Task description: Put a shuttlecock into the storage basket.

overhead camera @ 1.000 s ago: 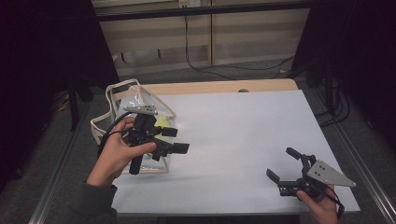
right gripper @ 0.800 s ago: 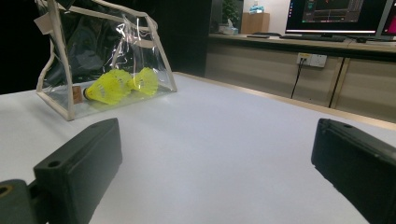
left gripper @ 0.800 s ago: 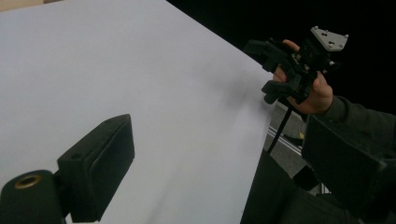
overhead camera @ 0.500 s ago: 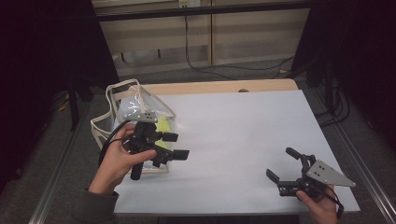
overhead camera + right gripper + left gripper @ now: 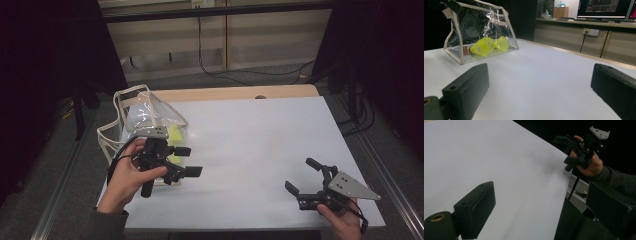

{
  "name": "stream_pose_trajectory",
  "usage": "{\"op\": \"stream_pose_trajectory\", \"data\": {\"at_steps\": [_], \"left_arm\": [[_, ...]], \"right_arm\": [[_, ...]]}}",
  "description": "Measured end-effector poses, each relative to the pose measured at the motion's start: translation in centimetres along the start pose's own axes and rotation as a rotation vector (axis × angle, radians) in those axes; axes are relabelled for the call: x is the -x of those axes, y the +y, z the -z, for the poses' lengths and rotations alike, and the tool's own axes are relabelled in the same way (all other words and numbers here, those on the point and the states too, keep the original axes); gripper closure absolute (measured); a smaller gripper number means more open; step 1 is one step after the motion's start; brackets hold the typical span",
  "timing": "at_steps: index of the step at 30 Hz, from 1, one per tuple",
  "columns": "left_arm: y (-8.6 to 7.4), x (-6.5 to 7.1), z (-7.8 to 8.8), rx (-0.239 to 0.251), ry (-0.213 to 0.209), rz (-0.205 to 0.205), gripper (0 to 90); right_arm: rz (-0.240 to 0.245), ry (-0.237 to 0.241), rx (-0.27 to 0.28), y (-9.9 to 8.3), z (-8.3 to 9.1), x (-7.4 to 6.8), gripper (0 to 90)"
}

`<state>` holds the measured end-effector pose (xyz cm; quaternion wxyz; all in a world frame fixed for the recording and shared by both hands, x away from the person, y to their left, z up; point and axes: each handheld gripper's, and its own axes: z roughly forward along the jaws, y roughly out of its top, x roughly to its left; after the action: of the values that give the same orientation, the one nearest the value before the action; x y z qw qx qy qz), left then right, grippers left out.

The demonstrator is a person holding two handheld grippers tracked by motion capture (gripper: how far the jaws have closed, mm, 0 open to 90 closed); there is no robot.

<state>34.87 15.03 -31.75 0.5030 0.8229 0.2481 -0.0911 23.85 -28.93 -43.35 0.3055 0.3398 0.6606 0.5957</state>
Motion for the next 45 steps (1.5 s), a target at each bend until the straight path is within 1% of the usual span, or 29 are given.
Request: {"op": "stream_pose_trajectory", "data": {"at_steps": [4,8,11,14,18,19,22,30,35,40,42,43,45], "left_arm": [[-0.4,-0.1,0.0,0.005,-0.004,0.003,9.0],[-0.7,-0.2,0.0,-0.001,-0.008,-0.007,9.1],[-0.9,-0.2,-0.1,-0.010,-0.015,-0.020,9.1],[-1.1,-0.1,-0.2,-0.017,-0.021,-0.020,8.5],[-1.4,-0.1,-0.2,-0.040,-0.025,-0.026,7.7],[-1.5,-0.2,-0.2,-0.043,-0.030,-0.034,7.7],[-1.9,-0.3,-0.2,-0.044,-0.042,-0.031,7.3],[-2.8,-0.6,-0.1,-0.046,-0.075,-0.049,6.7],[-3.2,-0.7,0.1,-0.043,-0.077,-0.060,7.7],[-3.7,-0.9,0.3,-0.028,-0.080,-0.058,9.2],[-3.8,-1.0,0.4,-0.028,-0.069,-0.058,8.3],[-3.9,-1.0,0.5,-0.027,-0.063,-0.055,6.3],[-4.2,-1.2,0.8,-0.025,-0.060,-0.052,6.0]], "right_arm": [[0.002,0.001,-0.001,0.0,0.0,0.0,1.5],[0.003,0.001,0.000,0.0,0.0,0.0,1.5],[0.002,0.003,0.001,0.0,-0.1,0.0,1.5],[0.002,0.002,-0.001,0.0,-0.1,0.0,1.5],[0.000,0.003,0.001,0.0,-0.1,0.0,1.5],[-0.001,0.003,0.000,0.0,-0.1,0.0,1.5],[0.001,0.003,0.001,0.0,-0.1,0.0,1.5],[0.003,0.003,0.001,0.0,-0.1,0.0,1.5],[0.002,0.004,0.001,0.0,-0.1,0.0,1.5],[0.000,0.001,0.000,0.0,-0.1,0.0,1.5],[0.002,0.001,0.001,0.0,-0.1,0.0,1.5],[0.003,0.001,0.002,0.0,-0.1,0.0,1.5],[0.003,0.002,0.002,0.0,-0.1,0.0,1.5]]}}
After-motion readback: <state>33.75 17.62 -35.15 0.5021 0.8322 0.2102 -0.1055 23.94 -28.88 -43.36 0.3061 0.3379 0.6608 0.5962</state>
